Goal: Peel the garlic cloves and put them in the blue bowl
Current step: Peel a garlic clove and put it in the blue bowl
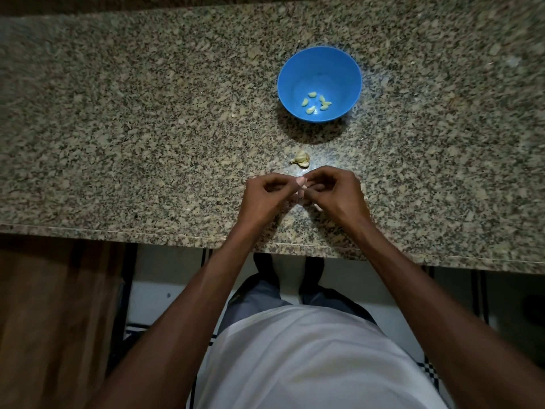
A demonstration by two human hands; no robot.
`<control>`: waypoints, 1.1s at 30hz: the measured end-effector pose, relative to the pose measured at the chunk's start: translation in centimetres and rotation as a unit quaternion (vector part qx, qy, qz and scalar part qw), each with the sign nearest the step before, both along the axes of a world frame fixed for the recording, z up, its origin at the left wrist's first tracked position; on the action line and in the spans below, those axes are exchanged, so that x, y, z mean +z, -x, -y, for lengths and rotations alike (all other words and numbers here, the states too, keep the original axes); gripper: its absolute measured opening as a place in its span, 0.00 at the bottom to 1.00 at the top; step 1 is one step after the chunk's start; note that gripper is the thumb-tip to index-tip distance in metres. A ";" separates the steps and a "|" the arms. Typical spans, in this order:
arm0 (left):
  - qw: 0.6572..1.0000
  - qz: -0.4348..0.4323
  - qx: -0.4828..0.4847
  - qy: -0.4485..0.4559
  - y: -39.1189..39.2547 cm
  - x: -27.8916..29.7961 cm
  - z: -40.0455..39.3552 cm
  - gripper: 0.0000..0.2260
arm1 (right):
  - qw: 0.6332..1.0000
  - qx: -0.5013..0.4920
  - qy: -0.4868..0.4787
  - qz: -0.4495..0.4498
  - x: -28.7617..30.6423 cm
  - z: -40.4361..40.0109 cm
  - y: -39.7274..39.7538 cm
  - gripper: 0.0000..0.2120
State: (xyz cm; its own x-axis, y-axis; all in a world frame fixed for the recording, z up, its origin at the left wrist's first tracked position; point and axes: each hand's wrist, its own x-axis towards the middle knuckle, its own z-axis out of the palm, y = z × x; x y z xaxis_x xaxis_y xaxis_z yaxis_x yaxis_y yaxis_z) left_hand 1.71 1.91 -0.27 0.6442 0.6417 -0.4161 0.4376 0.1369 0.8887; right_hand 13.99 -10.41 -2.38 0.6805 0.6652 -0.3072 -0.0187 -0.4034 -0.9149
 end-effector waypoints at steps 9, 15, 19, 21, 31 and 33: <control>1.000 -0.009 0.010 0.005 -0.6 -1.3 -0.2 0.07 | 0.997 -0.011 -0.033 -0.062 0.6 0.1 0.0 0.10; 0.999 0.011 0.026 0.042 -1.2 -1.3 0.5 0.06 | 0.976 -0.041 -0.082 -0.196 1.2 0.6 -0.4 0.12; 0.996 0.025 0.037 0.078 -1.5 -1.2 0.6 0.07 | 0.966 -0.076 -0.072 -0.239 1.2 0.3 -0.4 0.11; 0.995 0.024 0.039 0.088 -1.6 -1.4 0.3 0.08 | 0.958 -0.088 -0.074 -0.261 1.1 0.1 -0.3 0.10; 0.998 0.016 0.012 0.065 -0.7 -1.6 -0.4 0.09 | 0.937 -0.092 -0.067 -0.331 0.7 -0.5 -0.2 0.10; 0.999 0.016 0.010 0.051 -0.6 -1.5 -0.5 0.08 | 0.937 -0.083 -0.068 -0.334 0.6 -0.6 -0.2 0.09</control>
State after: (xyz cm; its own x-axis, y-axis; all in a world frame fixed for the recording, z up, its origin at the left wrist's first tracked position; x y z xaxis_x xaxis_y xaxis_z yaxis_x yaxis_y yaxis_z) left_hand 2.29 2.41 -1.73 0.6458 0.6095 -0.4598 0.4060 0.2358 0.8829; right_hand 14.24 -9.82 -1.75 0.4645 0.6316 -0.6207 -0.6564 -0.2249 -0.7201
